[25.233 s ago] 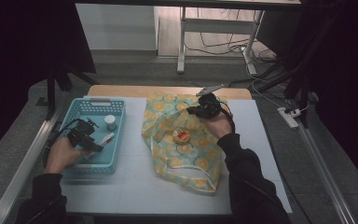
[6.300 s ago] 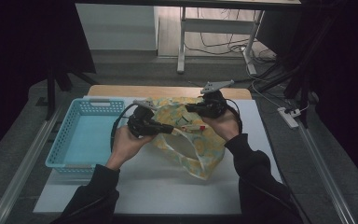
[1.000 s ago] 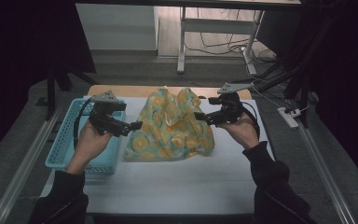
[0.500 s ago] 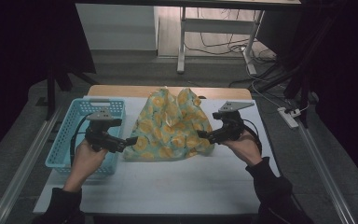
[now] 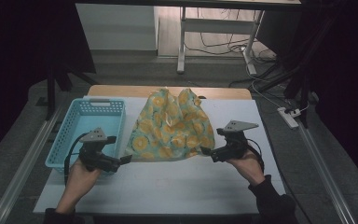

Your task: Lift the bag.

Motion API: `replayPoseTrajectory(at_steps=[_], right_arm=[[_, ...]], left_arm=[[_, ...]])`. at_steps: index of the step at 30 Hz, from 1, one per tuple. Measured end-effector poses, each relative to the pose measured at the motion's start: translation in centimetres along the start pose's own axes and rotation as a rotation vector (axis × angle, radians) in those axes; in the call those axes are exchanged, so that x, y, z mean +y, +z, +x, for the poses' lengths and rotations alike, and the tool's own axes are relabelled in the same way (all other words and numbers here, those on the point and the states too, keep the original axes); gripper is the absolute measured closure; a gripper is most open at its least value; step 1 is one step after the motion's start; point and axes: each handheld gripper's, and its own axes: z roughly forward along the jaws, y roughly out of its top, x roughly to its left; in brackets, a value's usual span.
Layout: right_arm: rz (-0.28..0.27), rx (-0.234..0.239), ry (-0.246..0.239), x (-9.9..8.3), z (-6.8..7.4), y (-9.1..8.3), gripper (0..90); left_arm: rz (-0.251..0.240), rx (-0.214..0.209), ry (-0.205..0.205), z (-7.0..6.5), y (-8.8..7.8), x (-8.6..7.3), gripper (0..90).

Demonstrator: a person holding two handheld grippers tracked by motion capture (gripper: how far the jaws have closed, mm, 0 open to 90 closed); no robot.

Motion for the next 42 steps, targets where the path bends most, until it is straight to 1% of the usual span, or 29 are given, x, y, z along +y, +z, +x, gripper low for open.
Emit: replayPoseTrajectory(at_steps=[5,8,12,15,18,20,22,23,25,26,30,33,35,37,41,42], right_arm=[[0.022,-0.028,-0.037,-1.7,0.9,-0.8,0.0],[0.023,-0.037,-0.042,-2.7,1.4,-1.4,0.0],[0.026,-0.051,-0.026,-4.7,1.8,-2.3,0.0],[0.038,-0.064,-0.002,-6.3,1.7,-2.9,0.0],[0.045,-0.079,0.027,-7.6,1.6,-3.7,0.0],[0.045,-0.091,0.042,-8.3,1.6,-4.3,0.0],[0.043,-0.104,0.058,-8.9,1.8,-4.9,0.0],[0.043,-0.109,0.065,-9.3,1.9,-5.2,0.0],[0.043,-0.118,0.076,-9.9,2.1,-5.7,0.0],[0.052,-0.124,0.077,-10.2,2.2,-6.0,0.0],[0.056,-0.144,0.078,-11.1,2.8,-6.9,0.0],[0.062,-0.17,0.077,-11.8,3.2,-7.5,0.0],[0.078,-0.178,0.079,-12.2,3.3,-7.8,0.0],[0.093,-0.183,0.086,-12.7,3.4,-8.1,0.0],[0.13,-0.188,0.095,-13.5,3.5,-8.7,0.0],[0.125,-0.192,0.098,-13.6,3.6,-8.9,0.0]], left_arm=[[0.008,0.018,0.001,-0.7,-0.5,-1.8,0.0],[0.007,0.032,-0.003,-1.3,-0.9,-2.7,0.0],[0.019,0.057,-0.006,-2.2,-1.2,-4.1,0.0],[0.027,0.075,-0.003,-2.7,-1.3,-4.9,0.0],[0.023,0.086,-0.013,-3.1,-1.7,-5.7,0.0],[0.015,0.104,-0.019,-3.3,-2.0,-6.2,0.0],[0.002,0.111,-0.031,-3.4,-2.5,-6.8,0.0],[0.003,0.117,-0.035,-3.5,-2.7,-7.0,0.0],[0.004,0.14,-0.037,-3.7,-3.2,-7.6,0.0],[0.004,0.151,-0.04,-3.7,-3.6,-8.0,0.0],[0.014,0.181,-0.061,-3.8,-4.6,-9.4,0.0],[0.022,0.197,-0.091,-3.5,-5.2,-10.7,0.0],[0.032,0.21,-0.107,-3.2,-5.5,-11.4,0.0],[0.047,0.221,-0.122,-2.9,-5.5,-11.9,0.0],[0.096,0.246,-0.136,-2.6,-5.4,-12.6,0.0],[0.097,0.251,-0.14,-2.5,-5.6,-12.7,0.0]])
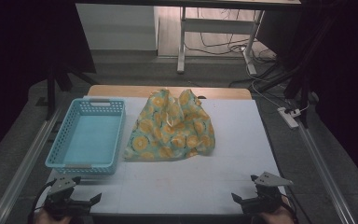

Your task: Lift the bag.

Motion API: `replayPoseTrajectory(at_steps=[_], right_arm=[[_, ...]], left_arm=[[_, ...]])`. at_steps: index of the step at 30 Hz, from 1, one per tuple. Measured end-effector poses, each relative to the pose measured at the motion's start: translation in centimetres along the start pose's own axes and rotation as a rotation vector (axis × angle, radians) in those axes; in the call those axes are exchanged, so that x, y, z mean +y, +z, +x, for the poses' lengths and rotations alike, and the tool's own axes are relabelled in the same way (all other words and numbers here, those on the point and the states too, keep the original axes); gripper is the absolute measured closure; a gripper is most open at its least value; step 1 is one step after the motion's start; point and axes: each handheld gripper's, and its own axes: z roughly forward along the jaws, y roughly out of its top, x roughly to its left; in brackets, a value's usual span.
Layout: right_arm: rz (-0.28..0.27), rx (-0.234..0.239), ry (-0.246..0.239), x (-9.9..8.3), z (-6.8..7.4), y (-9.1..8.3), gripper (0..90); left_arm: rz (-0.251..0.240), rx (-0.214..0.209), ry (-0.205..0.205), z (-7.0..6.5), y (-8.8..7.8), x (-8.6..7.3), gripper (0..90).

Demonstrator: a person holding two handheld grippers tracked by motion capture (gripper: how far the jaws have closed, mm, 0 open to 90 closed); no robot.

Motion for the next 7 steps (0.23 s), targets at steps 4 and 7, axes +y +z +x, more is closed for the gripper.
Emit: replayPoseTrajectory(at_steps=[4,7], right_arm=[[0.0,-0.003,0.011,-0.27,-0.01,-0.42,0.0],[0.0,0.0,0.02,-0.3,-0.12,-0.39,0.0]], left_arm=[[0.023,0.016,-0.016,0.13,-0.09,-0.19,0.0],[0.032,0.009,-0.016,0.16,0.0,-0.09,0.0]])
